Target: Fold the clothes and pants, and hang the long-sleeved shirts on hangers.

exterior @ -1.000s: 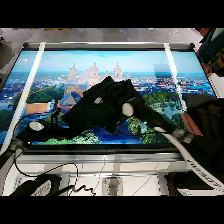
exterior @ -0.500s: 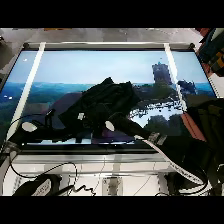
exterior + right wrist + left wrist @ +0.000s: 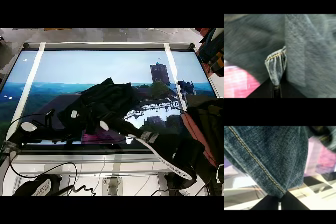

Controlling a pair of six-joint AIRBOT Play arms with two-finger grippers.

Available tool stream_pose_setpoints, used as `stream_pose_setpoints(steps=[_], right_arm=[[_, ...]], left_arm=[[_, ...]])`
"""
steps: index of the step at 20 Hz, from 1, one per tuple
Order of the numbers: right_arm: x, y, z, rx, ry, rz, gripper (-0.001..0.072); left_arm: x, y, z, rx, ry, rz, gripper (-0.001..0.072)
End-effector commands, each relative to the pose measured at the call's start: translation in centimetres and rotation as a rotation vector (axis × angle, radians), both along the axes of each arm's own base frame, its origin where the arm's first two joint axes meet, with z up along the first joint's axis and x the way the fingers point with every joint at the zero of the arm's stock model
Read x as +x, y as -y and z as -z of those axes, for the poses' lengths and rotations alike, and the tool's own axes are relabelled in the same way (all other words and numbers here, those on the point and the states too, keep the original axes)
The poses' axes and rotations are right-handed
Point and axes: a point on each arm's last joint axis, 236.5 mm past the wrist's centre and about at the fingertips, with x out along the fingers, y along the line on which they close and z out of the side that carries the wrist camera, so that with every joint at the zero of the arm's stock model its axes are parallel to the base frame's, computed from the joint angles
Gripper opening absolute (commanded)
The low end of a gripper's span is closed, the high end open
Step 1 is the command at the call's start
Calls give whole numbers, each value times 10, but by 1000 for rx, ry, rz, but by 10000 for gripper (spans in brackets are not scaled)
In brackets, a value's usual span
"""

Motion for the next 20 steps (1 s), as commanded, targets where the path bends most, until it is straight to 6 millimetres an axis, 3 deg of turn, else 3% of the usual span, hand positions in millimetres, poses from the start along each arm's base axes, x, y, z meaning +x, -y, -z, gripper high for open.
stream_pose_setpoints(steps=[1,3,4,6,7,9,11,13,15,16,18,20], right_arm=[[57,25,-47,47,58,94,21],[112,63,-102,164,80,269,20],[142,92,-139,249,95,380,21],[194,159,-214,416,148,578,21],[215,203,-255,497,186,676,21],[236,295,-323,661,223,873,21],[232,381,-359,735,222,1041,21],[211,451,-366,687,215,1161,20],[180,500,-351,582,140,1265,19],[163,519,-336,513,82,1316,19],[122,544,-288,344,-108,1397,19],[85,548,-241,201,-295,1405,19]], left_arm=[[22,-8,-15,13,61,-26,17],[65,-36,-45,43,169,-135,16],[96,-62,-69,73,259,-222,15],[152,-127,-133,149,467,-420,14],[172,-159,-169,182,566,-514,13],[199,-218,-246,223,745,-679,13],[207,-253,-303,264,857,-732,13],[203,-280,-336,322,920,-764,14],[193,-300,-333,436,916,-728,15],[187,-307,-317,540,876,-646,15],[168,-325,-257,751,676,-432,15],[144,-338,-197,814,455,-307,15]])
